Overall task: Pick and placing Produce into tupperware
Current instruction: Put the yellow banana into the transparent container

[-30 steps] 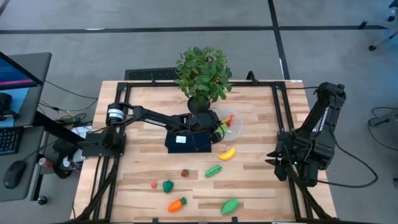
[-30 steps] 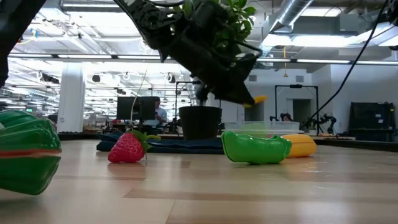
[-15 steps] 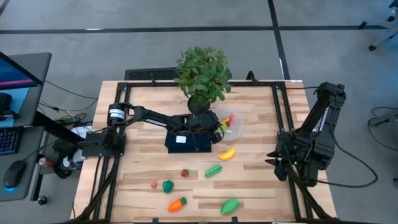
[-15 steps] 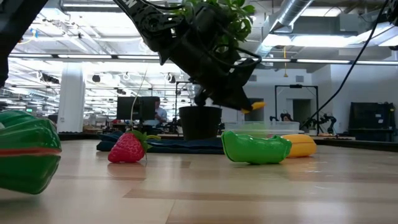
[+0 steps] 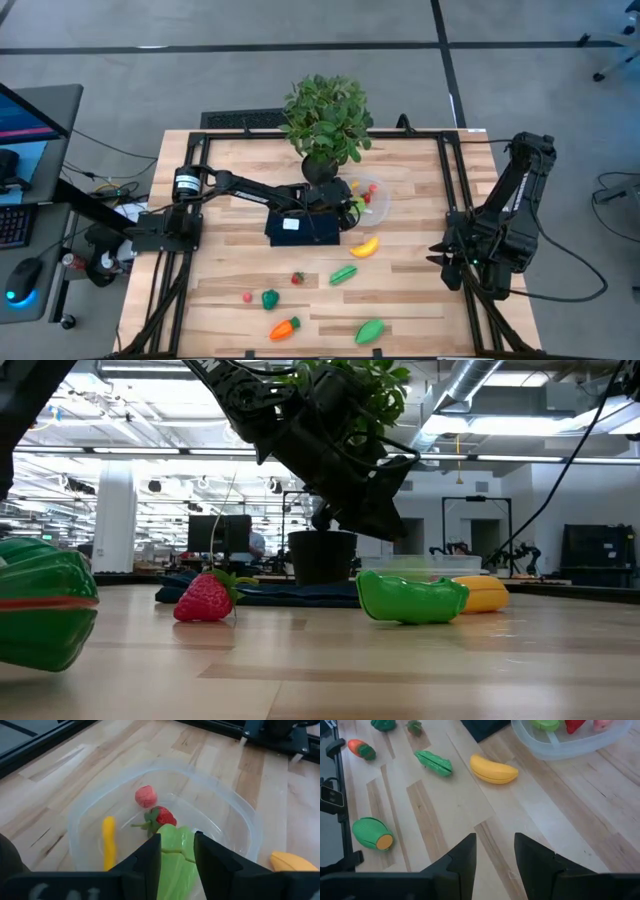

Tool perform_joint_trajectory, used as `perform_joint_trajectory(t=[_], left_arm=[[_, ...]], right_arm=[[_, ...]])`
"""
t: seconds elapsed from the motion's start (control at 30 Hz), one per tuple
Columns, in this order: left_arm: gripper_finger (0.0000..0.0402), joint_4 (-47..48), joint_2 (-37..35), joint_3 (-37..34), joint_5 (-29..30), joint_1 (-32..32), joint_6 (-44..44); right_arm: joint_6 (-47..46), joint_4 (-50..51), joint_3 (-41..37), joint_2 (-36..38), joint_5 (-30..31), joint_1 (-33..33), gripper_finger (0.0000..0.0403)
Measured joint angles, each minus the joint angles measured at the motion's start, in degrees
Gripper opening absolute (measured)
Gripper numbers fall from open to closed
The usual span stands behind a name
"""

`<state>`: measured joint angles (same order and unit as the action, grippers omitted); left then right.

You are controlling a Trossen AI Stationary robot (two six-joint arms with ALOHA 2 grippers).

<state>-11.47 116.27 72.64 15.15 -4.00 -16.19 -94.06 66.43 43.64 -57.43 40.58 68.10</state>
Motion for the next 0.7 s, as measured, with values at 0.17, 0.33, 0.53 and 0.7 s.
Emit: perform_joint_trajectory(t=[0.17,0.33,0.53,0.7], left_arm=[[0.0107,0.61,-0.79,-0.07,-3.38,1.46,1.58],[0.0107,1.67,-3.74,-0.11,-5.28,3.9,6.74],[0.0107,7.51,-8.09,-0.11,-4.16,6.21,12.36],[0.0107,16.22,-12.18,-0.11,-3.93,7.5,13.44]], right_arm=[[0.0,0.01,0.0,0.0,0.0,0.0,0.0124],[0.0,0.71,0.0,0.0,0.0,0.0,0.0124],[0.0,1.91,-0.01,0.0,0.4,0.0,0.0124],[0.0,2.17,-0.01,0.0,0.83,0.0,0.0124]])
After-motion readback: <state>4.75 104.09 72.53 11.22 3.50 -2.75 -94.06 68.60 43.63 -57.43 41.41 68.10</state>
